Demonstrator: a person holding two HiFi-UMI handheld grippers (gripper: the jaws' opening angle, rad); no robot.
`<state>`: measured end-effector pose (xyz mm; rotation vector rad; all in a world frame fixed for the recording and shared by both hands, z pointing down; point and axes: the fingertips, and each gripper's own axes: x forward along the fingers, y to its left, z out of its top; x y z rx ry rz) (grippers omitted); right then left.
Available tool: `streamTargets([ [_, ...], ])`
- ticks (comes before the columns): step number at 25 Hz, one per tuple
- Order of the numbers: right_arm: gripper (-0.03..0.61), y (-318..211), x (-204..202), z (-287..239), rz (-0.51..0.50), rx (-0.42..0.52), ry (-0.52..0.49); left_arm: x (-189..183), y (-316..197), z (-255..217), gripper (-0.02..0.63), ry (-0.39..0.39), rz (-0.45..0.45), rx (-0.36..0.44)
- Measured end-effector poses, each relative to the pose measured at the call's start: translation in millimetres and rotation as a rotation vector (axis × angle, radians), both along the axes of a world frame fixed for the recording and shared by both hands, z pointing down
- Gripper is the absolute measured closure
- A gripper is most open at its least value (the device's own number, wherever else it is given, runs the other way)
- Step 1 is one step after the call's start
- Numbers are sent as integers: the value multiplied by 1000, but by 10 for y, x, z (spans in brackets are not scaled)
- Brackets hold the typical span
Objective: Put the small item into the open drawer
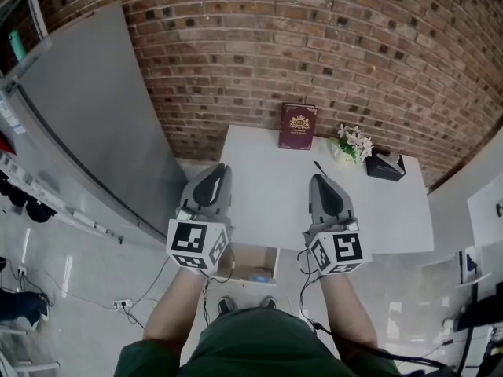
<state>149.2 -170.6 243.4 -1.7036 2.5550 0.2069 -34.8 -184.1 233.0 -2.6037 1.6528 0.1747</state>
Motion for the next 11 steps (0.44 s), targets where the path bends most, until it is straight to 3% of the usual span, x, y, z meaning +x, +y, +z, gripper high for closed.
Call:
streamTargets([
  [11,577,-44,302,102,-12,-13,-19,292,-18,89,586,-20,-10,-15],
])
